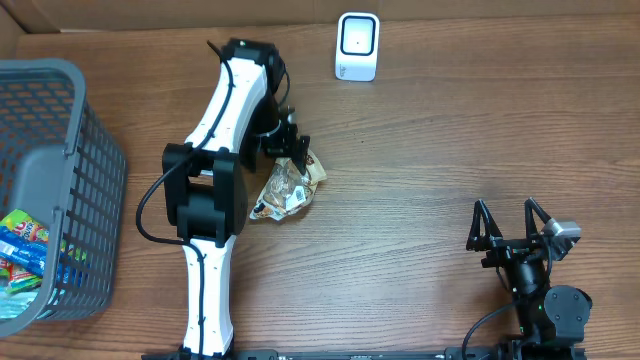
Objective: Scan the item barcode
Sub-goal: 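Carry the clear snack packet out and drop it on the table centre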
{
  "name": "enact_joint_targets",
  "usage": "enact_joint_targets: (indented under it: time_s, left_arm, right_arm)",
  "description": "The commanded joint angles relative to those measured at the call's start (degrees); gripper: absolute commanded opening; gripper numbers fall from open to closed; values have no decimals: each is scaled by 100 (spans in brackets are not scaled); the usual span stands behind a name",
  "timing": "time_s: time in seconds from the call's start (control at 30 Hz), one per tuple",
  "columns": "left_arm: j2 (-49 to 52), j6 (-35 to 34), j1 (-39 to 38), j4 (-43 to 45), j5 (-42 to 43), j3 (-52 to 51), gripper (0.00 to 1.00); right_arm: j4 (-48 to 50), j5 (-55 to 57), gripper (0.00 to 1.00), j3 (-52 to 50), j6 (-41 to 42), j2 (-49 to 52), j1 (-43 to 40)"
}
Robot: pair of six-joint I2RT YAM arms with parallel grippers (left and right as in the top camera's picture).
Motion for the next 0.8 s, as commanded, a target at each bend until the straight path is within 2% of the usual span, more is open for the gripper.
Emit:
enact_joint_targets:
  time_s: [0.0, 0.2, 0.37, 0.57, 0.77]
  left_arm:
    - [-431, -177, 26, -81, -57, 1178, 100]
    - [-1631, -929, 212, -79, -844, 2319, 100]
    - [-2870, -1316, 909, -76, -1211, 2396, 100]
    - [-3748, -1976, 2865, -76, -1036, 2356, 100]
    - [-3727, -2218, 5355, -74, -219, 2118, 100]
  right_arm:
    - [24, -35, 100, -57, 2, -57, 33]
    - [24, -35, 100, -57, 2, -57, 33]
    - [24, -42, 100, -57, 2, -57, 33]
    - [26, -140, 100, -57, 2, -57, 33]
    - [31, -186, 100, -57, 2, -57, 33]
